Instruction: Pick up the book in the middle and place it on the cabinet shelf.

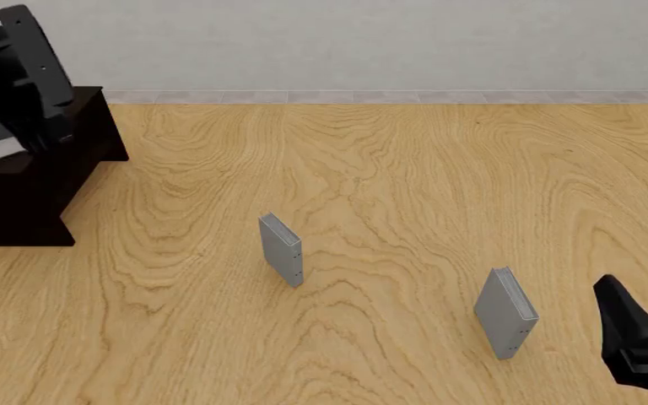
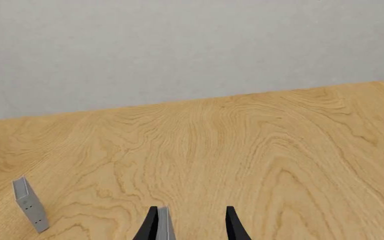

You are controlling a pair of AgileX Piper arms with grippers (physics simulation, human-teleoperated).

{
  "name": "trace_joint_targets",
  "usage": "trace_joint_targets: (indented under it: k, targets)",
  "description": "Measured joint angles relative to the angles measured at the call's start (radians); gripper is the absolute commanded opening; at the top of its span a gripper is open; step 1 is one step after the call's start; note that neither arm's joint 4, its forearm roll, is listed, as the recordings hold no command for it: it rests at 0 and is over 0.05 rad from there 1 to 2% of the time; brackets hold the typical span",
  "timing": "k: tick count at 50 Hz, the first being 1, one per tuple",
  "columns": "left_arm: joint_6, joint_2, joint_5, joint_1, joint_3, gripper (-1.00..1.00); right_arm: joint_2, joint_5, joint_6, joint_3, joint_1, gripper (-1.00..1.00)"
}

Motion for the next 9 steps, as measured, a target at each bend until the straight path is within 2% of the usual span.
trace_joint_targets:
  k: [9]
  targets:
    - [-0.13, -0.095, -0.024, -0.068, 0.055, 1.0, 0.004, -0.004, -0.002, 0.0, -0.001, 1.0]
